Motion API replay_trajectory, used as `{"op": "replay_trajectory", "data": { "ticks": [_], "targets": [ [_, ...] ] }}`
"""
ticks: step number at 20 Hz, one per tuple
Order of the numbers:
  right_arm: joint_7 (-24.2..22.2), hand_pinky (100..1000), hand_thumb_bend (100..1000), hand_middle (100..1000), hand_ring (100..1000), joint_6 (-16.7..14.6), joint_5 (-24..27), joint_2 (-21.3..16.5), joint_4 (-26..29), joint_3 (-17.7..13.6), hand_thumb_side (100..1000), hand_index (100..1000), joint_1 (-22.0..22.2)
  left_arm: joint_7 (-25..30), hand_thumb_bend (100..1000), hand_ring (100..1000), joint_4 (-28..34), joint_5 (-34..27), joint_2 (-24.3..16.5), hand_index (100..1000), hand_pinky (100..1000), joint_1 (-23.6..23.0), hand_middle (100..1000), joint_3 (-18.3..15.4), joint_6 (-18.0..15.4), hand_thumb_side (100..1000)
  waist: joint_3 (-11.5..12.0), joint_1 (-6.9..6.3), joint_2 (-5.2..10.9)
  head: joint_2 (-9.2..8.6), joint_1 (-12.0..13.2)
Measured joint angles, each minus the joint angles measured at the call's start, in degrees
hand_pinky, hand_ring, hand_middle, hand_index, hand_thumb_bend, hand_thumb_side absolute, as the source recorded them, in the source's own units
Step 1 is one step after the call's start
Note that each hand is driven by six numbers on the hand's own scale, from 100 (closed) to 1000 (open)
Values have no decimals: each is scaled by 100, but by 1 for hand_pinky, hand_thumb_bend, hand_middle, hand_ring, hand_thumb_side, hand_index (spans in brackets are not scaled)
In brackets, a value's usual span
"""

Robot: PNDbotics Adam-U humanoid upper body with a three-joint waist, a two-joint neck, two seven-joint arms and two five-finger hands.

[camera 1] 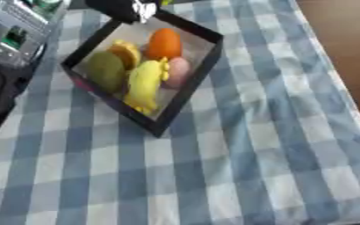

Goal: Pick up objects on the table and place them in the box.

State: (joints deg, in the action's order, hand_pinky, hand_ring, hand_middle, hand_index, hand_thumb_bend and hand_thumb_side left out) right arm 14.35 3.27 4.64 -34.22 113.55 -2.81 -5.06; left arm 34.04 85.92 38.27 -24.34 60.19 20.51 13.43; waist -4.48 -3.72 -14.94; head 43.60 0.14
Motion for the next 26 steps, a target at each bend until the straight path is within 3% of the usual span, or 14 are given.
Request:
{"op": "replay_trajectory", "data": {
  "ticks": [4, 5, 7, 8, 9, 11, 16, 19, 22, 26],
  "targets": [
    [-13, 850, 100, 653, 742, 16, 0, 1, 0, 1, 790, 809, -1, -234, 100, 678, -577, 352, 319, 727, 754, 95, 608, 4, -287, 371, -2, 0, 0, -13, -25],
    [-21, 850, 100, 653, 742, 24, 0, 2, 0, 1, 790, 809, -2, -300, 123, 709, -721, 436, 371, 784, 773, 107, 642, 5, -371, 417, -3, 0, 0, -23, -25],
    [-27, 849, 100, 653, 742, 29, 0, 3, 0, 2, 791, 809, -4, -424, 219, 787, -1012, 618, 451, 896, 822, 126, 745, 5, -544, 552, -9, 0, 0, -41, -26],
    [-28, 849, 100, 653, 742, 31, 0, 3, 0, 2, 791, 809, -4, -478, 236, 804, -1159, 710, 483, 914, 832, 138, 765, 4, -633, 577, -9, 0, 0, -43, -26],
    [-29, 849, 100, 653, 742, 33, 0, 4, 0, 2, 792, 810, -2, -527, 315, 846, -1310, 796, 506, 949, 857, 146, 812, 2, -723, 667, -11, 0, 0, -43, -26],
    [-31, 849, 100, 652, 742, 44, 0, 8, 0, 2, 793, 810, 5, -601, 443, 870, -1616, 988, 552, 960, 876, 171, 830, -24, -909, 726, -11, 0, 0, -43, -26],
    [-27, 849, 100, 652, 741, 52, 0, 18, 0, 1, 792, 809, 11, -661, 483, 885, -2329, 1428, 635, 967, 889, 246, 847, -118, -1338, 744, -10, 0, 0, -43, -25],
    [-25, 848, 100, 651, 741, 53, 0, 19, 0, 1, 793, 810, 37, -738, 556, 902, -2657, 1687, 685, 982, 907, 274, 864, -189, -1552, 748, -7, 0, 0, -43, -26],
    [-25, 848, 100, 651, 740, 57, -3, 20, 0, 1, 795, 810, 58, -815, 527, 906, -2793, 1948, 732, 987, 917, 280, 862, -282, -1708, 714, 6, 0, 0, -43, -27],
    [-26, 848, 100, 650, 740, 75, -15, 23, 0, 1, 794, 810, 86, -959, 397, 895, -2692, 2046, 736, 988, 919, 278, 848, -451, -1808, 788, 30, 0, 1, -40, -31]
  ]
}}
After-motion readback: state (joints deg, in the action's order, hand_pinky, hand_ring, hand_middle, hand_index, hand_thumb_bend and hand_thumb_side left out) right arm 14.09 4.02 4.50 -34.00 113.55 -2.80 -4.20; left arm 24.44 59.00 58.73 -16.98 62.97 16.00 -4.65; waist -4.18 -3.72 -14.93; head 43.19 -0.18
